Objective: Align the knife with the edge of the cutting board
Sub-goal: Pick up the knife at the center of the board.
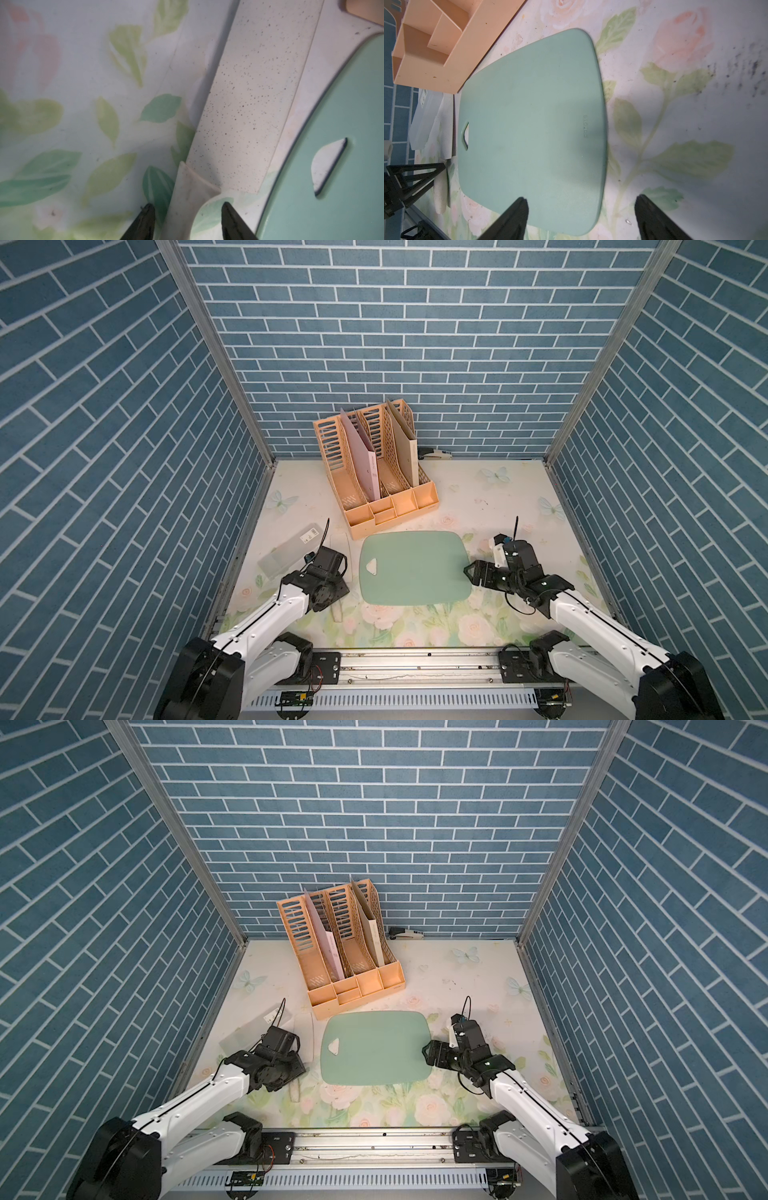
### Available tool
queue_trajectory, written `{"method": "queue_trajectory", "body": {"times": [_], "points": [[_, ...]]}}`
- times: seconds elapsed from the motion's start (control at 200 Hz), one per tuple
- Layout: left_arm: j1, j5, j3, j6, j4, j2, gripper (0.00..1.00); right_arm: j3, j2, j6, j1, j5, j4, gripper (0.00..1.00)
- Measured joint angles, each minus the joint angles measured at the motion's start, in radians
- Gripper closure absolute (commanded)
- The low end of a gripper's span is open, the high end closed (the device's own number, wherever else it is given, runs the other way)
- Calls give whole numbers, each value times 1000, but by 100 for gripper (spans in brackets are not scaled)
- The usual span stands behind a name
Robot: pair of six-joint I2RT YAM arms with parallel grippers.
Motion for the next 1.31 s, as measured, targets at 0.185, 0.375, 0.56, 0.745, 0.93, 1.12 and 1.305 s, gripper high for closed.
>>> {"method": "queue_trajectory", "body": {"times": [0.185, 0.375, 0.56, 0.745, 0.93, 1.12, 1.305], "points": [[-39, -59, 15, -5, 3, 42, 50, 0, -1, 0, 0, 0, -2, 16], [-76, -116, 28, -19, -8, 75, 59, 0, -3, 0, 0, 3, -4, 16], [-89, -148, 27, -21, -18, 82, 80, 0, -3, 0, 0, 3, -8, 16], [-89, -152, 27, -38, -16, 82, 100, 0, -3, 0, 0, 3, -8, 16], [-89, -152, 26, -42, -19, 68, 100, 0, -4, 0, 0, 4, -16, 16], [-97, -143, 40, -40, -77, 52, 100, 0, -7, 0, 0, 6, -18, 16], [-136, -143, 116, -40, -169, 14, 100, 0, -7, 0, -1, 13, -18, 16]]}}
